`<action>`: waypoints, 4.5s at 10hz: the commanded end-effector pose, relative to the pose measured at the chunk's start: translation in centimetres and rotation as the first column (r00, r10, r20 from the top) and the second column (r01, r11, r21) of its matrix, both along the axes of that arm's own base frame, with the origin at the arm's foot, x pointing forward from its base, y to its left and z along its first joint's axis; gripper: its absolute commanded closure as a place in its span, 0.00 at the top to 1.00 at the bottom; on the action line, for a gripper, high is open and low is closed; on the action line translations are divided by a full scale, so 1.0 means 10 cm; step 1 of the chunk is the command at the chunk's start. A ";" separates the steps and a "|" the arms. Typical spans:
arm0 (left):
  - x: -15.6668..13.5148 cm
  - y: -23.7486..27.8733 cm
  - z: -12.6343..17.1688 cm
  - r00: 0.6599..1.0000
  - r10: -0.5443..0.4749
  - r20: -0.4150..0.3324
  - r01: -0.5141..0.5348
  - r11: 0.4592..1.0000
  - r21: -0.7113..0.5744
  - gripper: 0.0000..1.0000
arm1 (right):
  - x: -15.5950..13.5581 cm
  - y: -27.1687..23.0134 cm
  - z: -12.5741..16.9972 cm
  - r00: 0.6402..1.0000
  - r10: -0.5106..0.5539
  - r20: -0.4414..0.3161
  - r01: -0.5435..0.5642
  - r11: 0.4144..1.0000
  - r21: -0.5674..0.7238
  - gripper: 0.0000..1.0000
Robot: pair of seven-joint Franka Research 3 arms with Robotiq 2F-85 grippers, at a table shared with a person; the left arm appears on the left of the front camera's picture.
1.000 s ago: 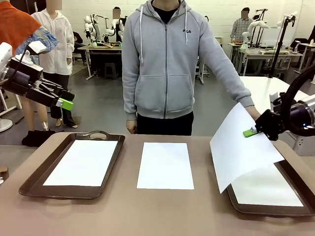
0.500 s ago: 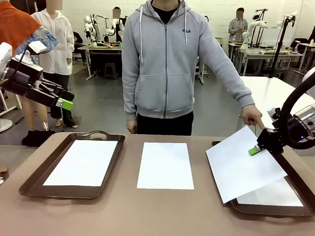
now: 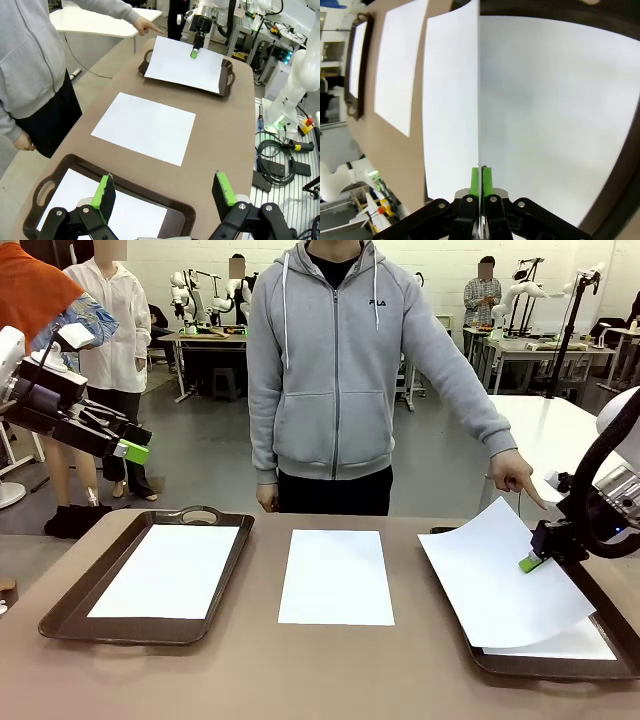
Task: Sort the A4 documents.
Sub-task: Place the A4 Paper in the designated Handle tray.
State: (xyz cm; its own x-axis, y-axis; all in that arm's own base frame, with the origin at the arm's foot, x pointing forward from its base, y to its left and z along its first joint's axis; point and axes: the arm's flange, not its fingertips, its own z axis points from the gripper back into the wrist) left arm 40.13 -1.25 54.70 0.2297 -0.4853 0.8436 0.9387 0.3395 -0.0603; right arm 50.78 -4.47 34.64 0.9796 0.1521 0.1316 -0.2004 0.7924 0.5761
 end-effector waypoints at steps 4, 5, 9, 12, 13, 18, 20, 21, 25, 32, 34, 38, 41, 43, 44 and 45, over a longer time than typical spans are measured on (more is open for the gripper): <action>-0.01 0.01 0.00 1.000 -0.008 0.004 0.008 1.000 -0.006 1.00 | 0.02 -0.10 -0.11 0.994 -0.103 -0.024 0.099 0.987 -0.130 0.01; -0.01 0.01 0.00 1.000 -0.008 0.004 0.008 1.000 -0.006 1.00 | 0.03 -0.12 -0.14 0.992 -0.124 -0.033 0.119 0.984 -0.132 0.01; -0.01 0.01 0.00 1.000 -0.008 0.004 0.008 1.000 -0.006 1.00 | 0.06 -0.13 -0.17 0.986 -0.149 -0.077 0.135 0.977 -0.164 0.01; -0.01 0.01 0.00 1.000 -0.008 0.004 0.008 1.000 -0.006 1.00 | 0.05 -0.19 -0.15 0.985 -0.147 -0.087 0.128 0.973 -0.191 0.01; -0.01 0.01 0.00 1.000 -0.008 0.004 0.008 1.000 -0.006 1.00 | 0.06 -0.18 -0.14 0.986 -0.147 -0.081 0.129 0.973 -0.193 0.01; -0.01 0.01 0.00 1.000 -0.008 0.004 0.008 1.000 -0.006 1.00 | 0.06 -0.18 -0.12 0.984 -0.171 -0.054 0.156 0.965 -0.209 0.19; -0.01 0.01 0.00 1.000 -0.008 0.004 0.008 1.000 -0.006 1.00 | 0.06 -0.18 -0.11 0.983 -0.175 -0.054 0.160 0.964 -0.214 0.37; -0.01 0.01 0.00 1.000 -0.008 0.004 0.008 1.000 -0.006 1.00 | 0.06 -0.19 -0.10 0.982 -0.179 -0.051 0.164 0.962 -0.219 0.48; -0.01 0.01 0.00 1.000 -0.008 0.004 0.008 1.000 -0.006 1.00 | 0.07 -0.22 -0.03 0.980 -0.193 -0.040 0.176 0.949 -0.260 0.85; -0.01 0.01 0.00 1.000 -0.008 0.004 0.008 1.000 -0.006 1.00 | 0.08 -0.13 0.03 0.977 -0.202 -0.063 0.173 0.933 -0.317 1.00; -0.01 0.01 0.00 1.000 -0.008 0.004 0.008 1.000 -0.006 1.00 | 0.07 -0.25 -0.03 0.981 -0.188 -0.045 0.170 0.949 -0.264 1.00; -0.01 0.01 0.00 1.000 -0.008 0.004 0.008 1.000 -0.006 1.00 | 0.07 -0.25 -0.03 0.981 -0.188 -0.045 0.170 0.949 -0.264 1.00; -0.01 0.01 0.00 1.000 -0.008 0.004 0.008 1.000 -0.006 1.00 | 0.07 -0.25 -0.03 0.981 -0.188 -0.045 0.170 0.949 -0.264 1.00; -0.01 0.01 0.00 1.000 -0.008 0.004 0.008 1.000 -0.006 1.00 | 0.07 -0.25 -0.03 0.981 -0.188 -0.045 0.170 0.949 -0.264 1.00; -0.01 0.01 0.00 1.000 -0.008 0.004 0.008 1.000 -0.006 1.00 | 0.07 -0.25 -0.03 0.981 -0.188 -0.045 0.170 0.949 -0.264 1.00; -0.01 0.01 0.00 1.000 -0.008 0.004 0.008 1.000 -0.006 1.00 | 0.07 -0.25 -0.03 0.981 -0.188 -0.045 0.170 0.949 -0.264 1.00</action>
